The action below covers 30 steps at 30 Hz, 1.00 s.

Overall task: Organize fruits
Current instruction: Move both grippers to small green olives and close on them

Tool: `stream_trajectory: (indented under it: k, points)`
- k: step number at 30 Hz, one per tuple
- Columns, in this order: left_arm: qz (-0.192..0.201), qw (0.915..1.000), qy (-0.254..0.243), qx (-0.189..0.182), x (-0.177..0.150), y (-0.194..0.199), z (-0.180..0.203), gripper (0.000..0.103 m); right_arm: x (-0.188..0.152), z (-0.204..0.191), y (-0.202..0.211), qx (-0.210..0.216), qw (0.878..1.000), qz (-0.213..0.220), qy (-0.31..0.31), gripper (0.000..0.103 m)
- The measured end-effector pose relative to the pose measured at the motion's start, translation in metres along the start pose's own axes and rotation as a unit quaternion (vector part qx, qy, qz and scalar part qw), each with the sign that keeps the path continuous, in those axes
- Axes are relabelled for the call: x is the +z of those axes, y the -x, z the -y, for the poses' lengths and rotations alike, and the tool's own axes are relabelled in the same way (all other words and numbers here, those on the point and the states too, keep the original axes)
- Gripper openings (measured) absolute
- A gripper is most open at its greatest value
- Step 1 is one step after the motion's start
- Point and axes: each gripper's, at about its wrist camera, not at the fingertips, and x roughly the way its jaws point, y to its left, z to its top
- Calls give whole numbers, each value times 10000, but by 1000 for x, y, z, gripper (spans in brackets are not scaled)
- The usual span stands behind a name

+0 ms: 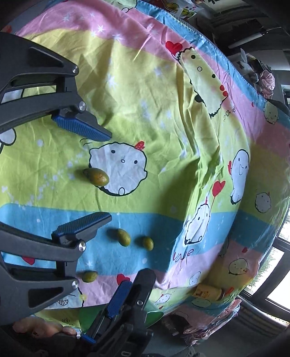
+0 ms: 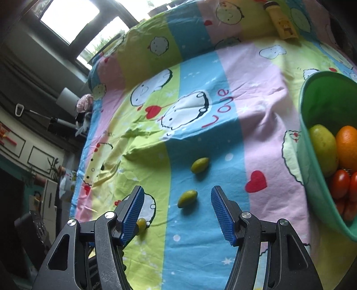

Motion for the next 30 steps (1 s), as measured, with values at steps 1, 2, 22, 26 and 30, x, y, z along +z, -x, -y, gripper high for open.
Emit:
stream_trajectory:
  k: [1,2,22,26,30]
  points:
    - [-55,10000,0,-11,0,-2,-1,59,-1,-2,-7,-38,10000,-80,32,57]
    - [-81,10000,-6,-13,-1,-4,-1,56,-1,-4,-12,-88,9998,-156,47,50]
    - [-443,9988,62,-188,-3,-20,-6,30,-7,-8,-59,-759,9952,-572,215,22]
    - [-467,9989,-6,-87,-4,-22,-4,24,-7,-8,-59,-777,9952,-541,245,21]
    - [-454,9990,19,-32,-3,-22,-6,21,-7,-7,-58,-778,9953,-530,245,21]
